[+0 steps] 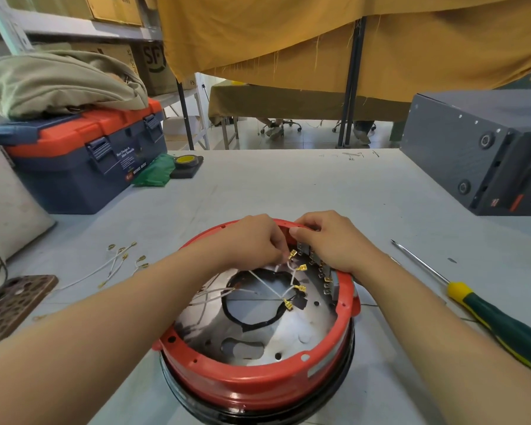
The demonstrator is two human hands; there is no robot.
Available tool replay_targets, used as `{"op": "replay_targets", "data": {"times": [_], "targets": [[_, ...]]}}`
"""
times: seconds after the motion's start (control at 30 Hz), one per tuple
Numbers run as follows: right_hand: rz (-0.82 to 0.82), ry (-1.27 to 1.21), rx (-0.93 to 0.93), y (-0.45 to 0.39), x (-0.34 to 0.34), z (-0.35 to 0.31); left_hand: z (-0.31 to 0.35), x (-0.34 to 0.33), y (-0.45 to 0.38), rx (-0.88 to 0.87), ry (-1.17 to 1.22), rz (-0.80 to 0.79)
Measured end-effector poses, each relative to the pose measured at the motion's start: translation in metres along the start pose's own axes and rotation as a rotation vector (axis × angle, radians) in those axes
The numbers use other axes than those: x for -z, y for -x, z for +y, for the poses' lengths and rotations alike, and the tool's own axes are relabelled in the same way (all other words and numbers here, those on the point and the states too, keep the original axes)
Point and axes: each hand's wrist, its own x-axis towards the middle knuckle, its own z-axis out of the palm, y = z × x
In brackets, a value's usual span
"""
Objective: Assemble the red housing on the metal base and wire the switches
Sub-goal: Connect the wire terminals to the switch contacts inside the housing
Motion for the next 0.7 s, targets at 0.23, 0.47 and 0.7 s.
{"op": "replay_targets", "data": {"times": [0.23,0.47,0.7], "targets": [[0.008,-0.125,-0.053,0.001,0.000,0.007,-0.011,-0.007,0.003,0.059,0.226,0.009],[-0.006,-0.164,-0.055,0.000,-0.001,0.010,-0.012,-0.012,0.000,0.024,0.275,0.021],[-0.004,-0.163,-0.037,-0.002,-0.002,0.012,-0.013,-0.021,-0.006,0.035,0.254,0.100]]}}
